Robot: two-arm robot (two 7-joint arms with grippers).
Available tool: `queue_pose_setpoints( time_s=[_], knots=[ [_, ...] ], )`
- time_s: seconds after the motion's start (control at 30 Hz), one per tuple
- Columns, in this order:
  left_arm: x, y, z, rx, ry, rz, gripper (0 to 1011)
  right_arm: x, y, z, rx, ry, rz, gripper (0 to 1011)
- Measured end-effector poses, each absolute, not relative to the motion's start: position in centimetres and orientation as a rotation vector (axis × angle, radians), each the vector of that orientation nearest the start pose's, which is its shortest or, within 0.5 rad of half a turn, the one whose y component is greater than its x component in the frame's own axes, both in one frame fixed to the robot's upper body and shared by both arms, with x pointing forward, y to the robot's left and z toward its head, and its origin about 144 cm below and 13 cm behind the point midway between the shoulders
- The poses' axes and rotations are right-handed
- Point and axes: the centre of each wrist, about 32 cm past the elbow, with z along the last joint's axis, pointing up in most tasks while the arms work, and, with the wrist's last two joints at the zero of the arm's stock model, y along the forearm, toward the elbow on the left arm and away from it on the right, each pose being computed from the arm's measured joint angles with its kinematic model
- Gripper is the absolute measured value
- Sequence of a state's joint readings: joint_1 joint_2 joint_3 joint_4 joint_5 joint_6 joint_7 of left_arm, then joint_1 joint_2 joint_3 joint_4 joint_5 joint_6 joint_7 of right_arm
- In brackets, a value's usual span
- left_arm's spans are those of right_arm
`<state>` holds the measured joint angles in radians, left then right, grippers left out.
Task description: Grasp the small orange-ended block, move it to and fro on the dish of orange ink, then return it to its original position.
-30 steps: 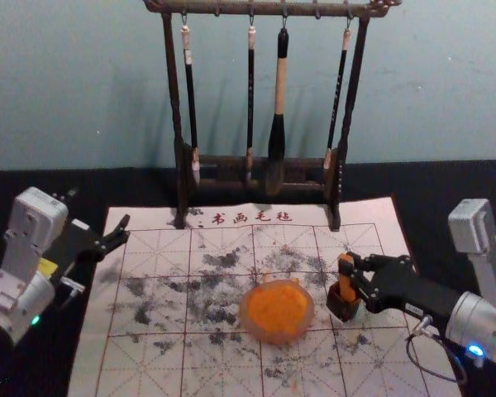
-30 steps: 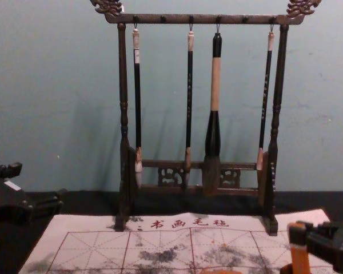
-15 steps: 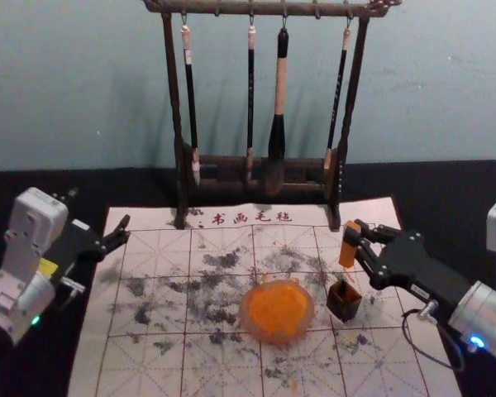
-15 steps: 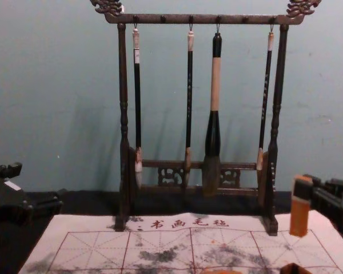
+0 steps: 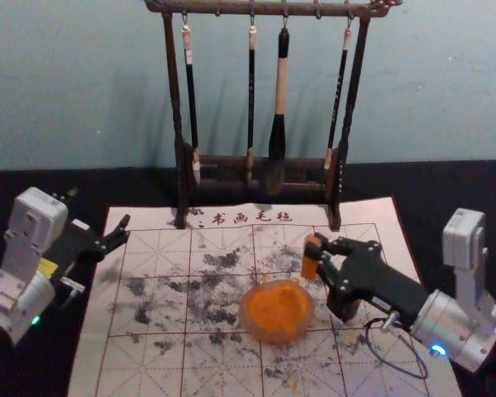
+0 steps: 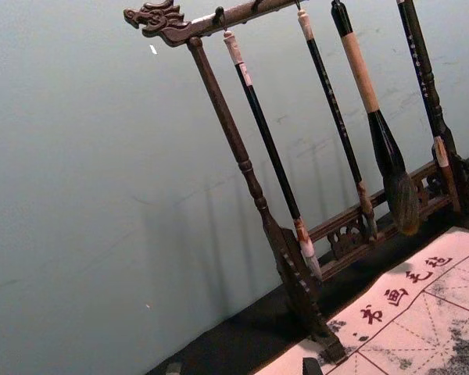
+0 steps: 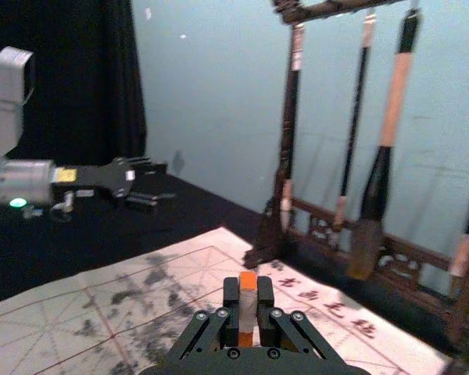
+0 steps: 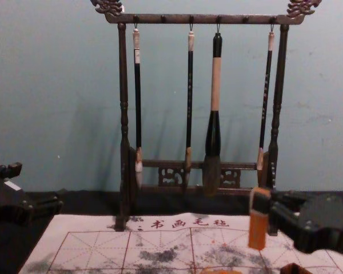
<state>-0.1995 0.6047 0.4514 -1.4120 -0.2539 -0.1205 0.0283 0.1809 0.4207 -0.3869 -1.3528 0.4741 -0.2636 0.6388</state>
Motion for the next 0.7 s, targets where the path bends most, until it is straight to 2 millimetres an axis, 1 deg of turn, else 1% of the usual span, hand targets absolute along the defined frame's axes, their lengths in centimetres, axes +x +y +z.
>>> queue_pose_setpoints(
  time_s=[0.3, 0.7],
  knots=[
    [48.9, 31.0, 114.0, 0.304, -0.285, 1.248, 1001, 49.3, -25.4, 110.8, 0.013, -0.064, -0.606, 88],
    [48.9, 31.0, 114.0, 0.304, -0.285, 1.248, 1001, 49.8, -24.3, 110.0, -0.032, -0.069, -0.545, 88]
  ],
)
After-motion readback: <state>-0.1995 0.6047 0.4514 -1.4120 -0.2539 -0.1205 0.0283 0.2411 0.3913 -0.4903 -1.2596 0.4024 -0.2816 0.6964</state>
